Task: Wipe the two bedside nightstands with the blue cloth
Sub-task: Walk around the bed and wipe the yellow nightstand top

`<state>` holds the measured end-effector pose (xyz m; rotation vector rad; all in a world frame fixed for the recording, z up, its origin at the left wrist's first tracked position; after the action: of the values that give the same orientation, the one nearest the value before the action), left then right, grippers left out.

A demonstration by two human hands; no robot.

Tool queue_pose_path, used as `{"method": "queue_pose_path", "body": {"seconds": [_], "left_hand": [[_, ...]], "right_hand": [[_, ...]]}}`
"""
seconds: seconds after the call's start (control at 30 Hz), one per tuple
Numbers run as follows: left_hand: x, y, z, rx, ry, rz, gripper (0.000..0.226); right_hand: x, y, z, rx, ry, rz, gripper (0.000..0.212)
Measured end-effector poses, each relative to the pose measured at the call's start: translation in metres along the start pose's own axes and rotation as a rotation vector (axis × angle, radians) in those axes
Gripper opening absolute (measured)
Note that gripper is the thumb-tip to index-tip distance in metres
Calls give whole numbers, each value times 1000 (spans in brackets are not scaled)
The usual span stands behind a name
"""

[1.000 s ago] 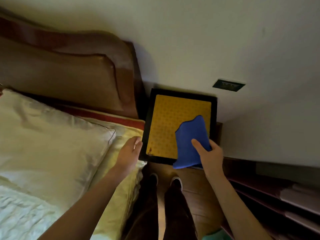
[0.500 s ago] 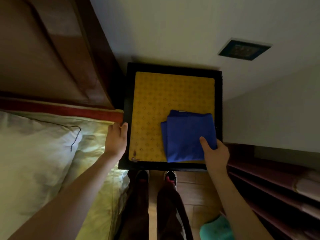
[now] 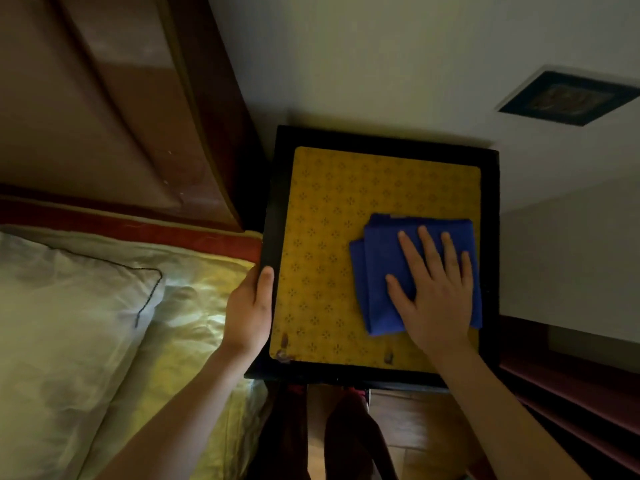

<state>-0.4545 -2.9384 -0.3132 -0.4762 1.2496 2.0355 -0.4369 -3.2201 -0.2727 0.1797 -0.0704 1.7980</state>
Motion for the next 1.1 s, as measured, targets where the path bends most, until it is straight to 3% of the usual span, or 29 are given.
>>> {"method": "queue_pose_path", "body": {"seconds": [0.2,0.3,0.53,0.73,0.93,1.1], "left_hand": [[2,-1,-1,-4,47,-7,38],[-1,3,1,6,59,15,37],[-2,4,2,2,63,22,39],[3,-3,-2,8,71,25,40],[4,-1,-1,-17,63,29,45],[0,4,1,-16,61,39,49]], "right_hand": [[-42,-98,10,-22,-10,-142,63],[-35,-67,9,-16,-20,-155,63],[-1,101,-6,101,-26,-271,67],[-26,25,0,28,-28,-391,71],[-77,-92,9,13,-58,-346,70],[-30,-4,6,6,-16,-203,67]]}}
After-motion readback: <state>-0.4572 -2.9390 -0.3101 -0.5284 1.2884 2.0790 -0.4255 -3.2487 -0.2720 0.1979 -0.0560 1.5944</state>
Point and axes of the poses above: each hand's wrist, its own y-axis away from the middle knuckle, its own z-axis out of the back of the hand, x = y × z, the point moved 8 cm from there along -y, towards the middle knuckle, and after that the axes turned 12 degrees about z, right-handed, at the moved point
